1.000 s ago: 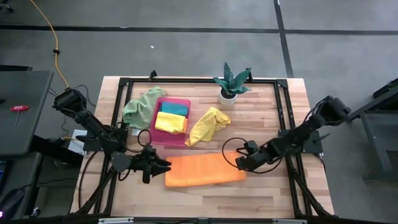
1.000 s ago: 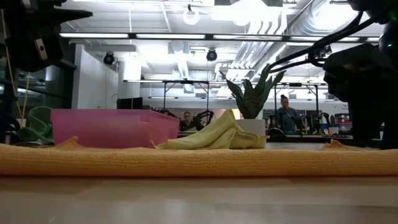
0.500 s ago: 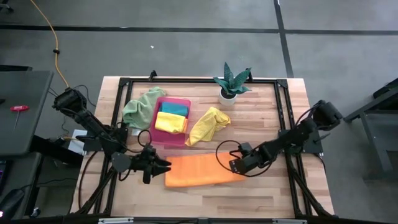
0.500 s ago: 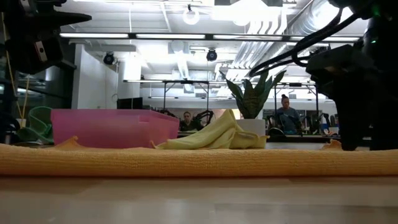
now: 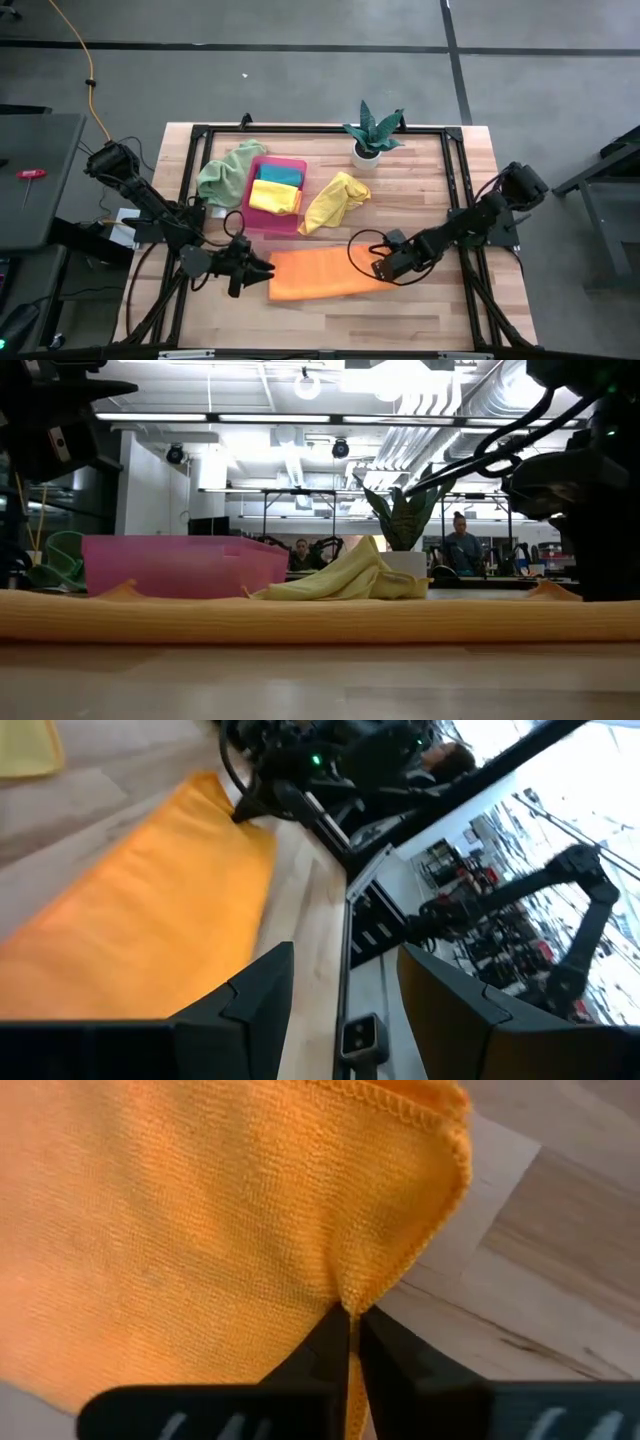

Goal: Fold microfiber towels
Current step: Fold the orange microfiber cloth

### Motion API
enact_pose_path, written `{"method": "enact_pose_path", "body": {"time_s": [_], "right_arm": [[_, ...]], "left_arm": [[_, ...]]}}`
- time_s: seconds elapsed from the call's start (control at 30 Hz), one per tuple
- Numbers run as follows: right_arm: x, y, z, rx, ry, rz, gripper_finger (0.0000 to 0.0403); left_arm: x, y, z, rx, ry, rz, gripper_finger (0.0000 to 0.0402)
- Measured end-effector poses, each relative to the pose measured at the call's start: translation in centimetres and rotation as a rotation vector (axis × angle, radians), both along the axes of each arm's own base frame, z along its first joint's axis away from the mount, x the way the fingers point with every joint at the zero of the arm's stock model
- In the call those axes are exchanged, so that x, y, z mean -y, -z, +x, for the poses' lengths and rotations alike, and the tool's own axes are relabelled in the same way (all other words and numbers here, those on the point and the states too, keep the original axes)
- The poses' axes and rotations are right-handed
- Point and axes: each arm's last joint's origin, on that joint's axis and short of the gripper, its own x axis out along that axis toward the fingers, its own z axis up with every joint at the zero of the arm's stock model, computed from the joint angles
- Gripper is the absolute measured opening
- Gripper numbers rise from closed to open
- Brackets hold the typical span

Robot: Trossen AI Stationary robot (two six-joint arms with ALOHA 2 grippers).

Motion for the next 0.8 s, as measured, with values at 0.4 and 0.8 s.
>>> {"method": "enact_pose_path", "body": {"time_s": [0.4, 0.8], "right_arm": [[2.5, -4.4, -7.4, -0.169, 0.026, -0.083, 0.0001], [4.2, -7.7, -10.5, -0.054, 0.086, 0.001, 0.0000]], "left_arm": [[0.0, 0.1, 0.0, -0.010, 0.008, 0.006, 0.0170], [-0.2, 0.2, 0.1, -0.018, -0.008, 0.014, 0.0170]]}}
